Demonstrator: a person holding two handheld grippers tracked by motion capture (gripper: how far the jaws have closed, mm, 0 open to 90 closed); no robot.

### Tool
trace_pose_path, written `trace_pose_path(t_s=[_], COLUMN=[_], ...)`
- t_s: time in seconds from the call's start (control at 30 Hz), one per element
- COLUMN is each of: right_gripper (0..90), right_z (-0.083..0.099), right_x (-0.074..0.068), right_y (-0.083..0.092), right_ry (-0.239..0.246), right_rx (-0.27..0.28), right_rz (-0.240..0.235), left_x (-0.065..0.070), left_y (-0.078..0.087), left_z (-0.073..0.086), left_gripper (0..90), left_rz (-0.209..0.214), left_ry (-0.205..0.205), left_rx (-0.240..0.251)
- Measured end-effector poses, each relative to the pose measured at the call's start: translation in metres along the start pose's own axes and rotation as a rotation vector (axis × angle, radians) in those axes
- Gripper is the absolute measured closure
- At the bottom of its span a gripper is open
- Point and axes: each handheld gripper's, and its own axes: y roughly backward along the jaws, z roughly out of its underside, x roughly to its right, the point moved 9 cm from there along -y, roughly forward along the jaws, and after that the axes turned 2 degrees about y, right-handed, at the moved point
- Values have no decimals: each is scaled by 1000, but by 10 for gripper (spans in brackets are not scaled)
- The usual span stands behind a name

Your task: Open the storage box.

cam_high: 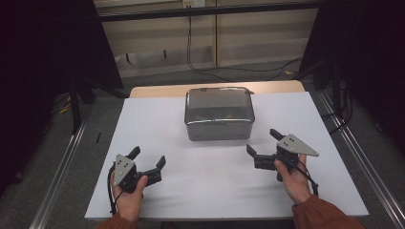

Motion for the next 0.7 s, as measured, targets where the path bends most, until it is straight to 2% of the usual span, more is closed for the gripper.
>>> trace_pose_path(t_s=[0.07,0.23,0.4,0.5,0.63,0.7], right_gripper=[0,0,0,0,0,8], right_z=[-4,-15,-26,-29,-29,-28], right_x=[-3,-12,-21,-24,-24,-25], right_y=[-4,-14,-24,-33,-41,-47], right_ry=[18,37,26,67,91,127], right_rx=[8,29,48,33,19,2], right_rz=[0,-46,-84,-90,-96,-95], left_x=[-1,-1,-2,-4,-4,-4], left_y=[-1,0,3,3,3,2], left_z=[1,1,0,0,0,0], left_gripper=[26,26,26,26,26,26], left_rz=[-1,2,-4,-7,-6,-6], left_ry=[1,-2,1,3,-2,1], left_rx=[-5,-7,-2,-4,-6,-5])
